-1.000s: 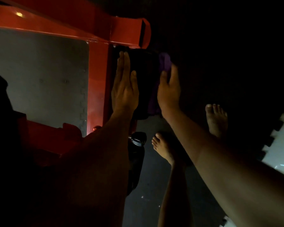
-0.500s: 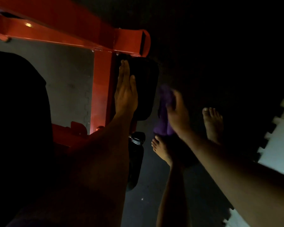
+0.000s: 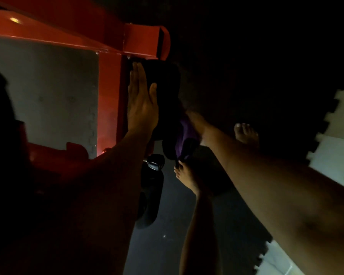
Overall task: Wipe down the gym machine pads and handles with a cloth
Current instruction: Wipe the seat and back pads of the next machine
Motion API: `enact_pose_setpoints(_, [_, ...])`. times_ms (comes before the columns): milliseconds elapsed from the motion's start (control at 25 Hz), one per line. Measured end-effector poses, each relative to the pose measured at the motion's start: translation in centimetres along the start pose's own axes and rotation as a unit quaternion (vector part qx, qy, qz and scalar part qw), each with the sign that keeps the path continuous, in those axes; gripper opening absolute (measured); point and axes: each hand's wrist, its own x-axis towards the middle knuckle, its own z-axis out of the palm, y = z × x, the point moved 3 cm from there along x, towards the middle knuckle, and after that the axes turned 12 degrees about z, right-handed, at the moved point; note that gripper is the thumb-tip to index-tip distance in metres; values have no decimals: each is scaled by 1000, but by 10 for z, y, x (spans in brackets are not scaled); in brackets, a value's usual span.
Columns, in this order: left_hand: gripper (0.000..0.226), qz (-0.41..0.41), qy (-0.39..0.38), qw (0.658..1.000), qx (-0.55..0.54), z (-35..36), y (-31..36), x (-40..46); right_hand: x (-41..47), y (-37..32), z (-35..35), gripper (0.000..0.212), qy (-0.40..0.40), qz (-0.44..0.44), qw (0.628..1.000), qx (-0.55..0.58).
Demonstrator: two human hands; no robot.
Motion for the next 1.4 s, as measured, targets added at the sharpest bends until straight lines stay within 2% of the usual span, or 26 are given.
enact_pose_setpoints(120, [67, -57, -64, 996, -38, -15, 33, -12, -89, 3, -45, 47, 20, 9, 1000, 8])
enact_pose_setpoints(240, [67, -128, -9, 986, -104, -68, 108, -52, -212, -3, -65, 48, 6, 4, 999, 40])
enact_pose_setpoints(320, [65, -132, -44, 979, -147, -107, 160, -97, -293, -8, -68, 49, -29, -37, 999, 23])
enact_pose_setpoints(440, [62, -159, -113, 957, -213, -174, 228, -176, -413, -26, -59, 62, 15, -144, 979, -145])
enact_pose_setpoints(560, [56, -182, -84, 962, -185, -235, 269, -254, -502, -42, -37, 84, 16, -205, 938, -278])
enact_pose_setpoints(760, [54, -218, 6, 960, -177, -300, 274, -351, -573, -48, 19, 51, -6, -248, 865, -436])
enact_pose_setpoints(960, [46, -303, 124, 921, -211, -319, 260, -483, -599, -9, 106, 56, -8, -281, 753, -595])
enact_pose_setpoints(1080, [37, -360, 216, 872, -251, -312, 249, -577, -610, 42, 170, 56, -22, -294, 685, -666])
enact_pose_setpoints(1120, [39, -380, 254, 849, -266, -311, 245, -608, -612, 66, 192, 56, -32, -304, 656, -690])
enact_pose_setpoints(1280, [41, -446, 377, 754, -300, -292, 234, -742, -618, 187, 279, 46, -94, -389, 492, -773])
enact_pose_setpoints(1400, [37, -463, 426, 712, -312, -269, 229, -829, -626, 273, 321, 40, -115, -436, 406, -795])
